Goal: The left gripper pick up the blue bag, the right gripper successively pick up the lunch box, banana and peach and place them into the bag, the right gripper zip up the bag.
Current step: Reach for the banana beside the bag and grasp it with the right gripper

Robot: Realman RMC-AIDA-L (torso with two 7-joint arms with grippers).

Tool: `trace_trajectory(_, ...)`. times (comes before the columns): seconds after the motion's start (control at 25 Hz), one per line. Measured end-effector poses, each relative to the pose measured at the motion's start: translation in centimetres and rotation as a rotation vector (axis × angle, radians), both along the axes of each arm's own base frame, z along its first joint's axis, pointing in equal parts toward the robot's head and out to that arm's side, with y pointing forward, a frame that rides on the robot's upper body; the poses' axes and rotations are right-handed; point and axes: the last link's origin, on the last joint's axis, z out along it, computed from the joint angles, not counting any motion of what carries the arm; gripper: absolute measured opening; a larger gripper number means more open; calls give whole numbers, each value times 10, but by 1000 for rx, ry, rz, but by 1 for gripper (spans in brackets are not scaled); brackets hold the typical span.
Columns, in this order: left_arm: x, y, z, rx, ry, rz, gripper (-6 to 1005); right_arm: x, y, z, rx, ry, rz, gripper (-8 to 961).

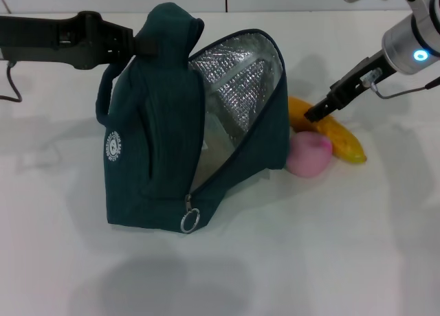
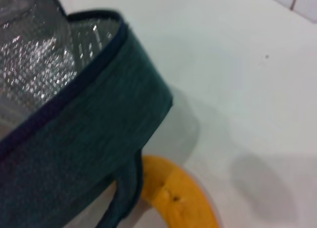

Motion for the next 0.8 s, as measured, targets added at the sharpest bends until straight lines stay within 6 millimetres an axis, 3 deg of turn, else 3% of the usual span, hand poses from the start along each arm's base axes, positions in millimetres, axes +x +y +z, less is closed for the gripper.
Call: trace_trajectory(0.8,4,2,0,0,1,-10,32,1,0,-5,5,23,13,823)
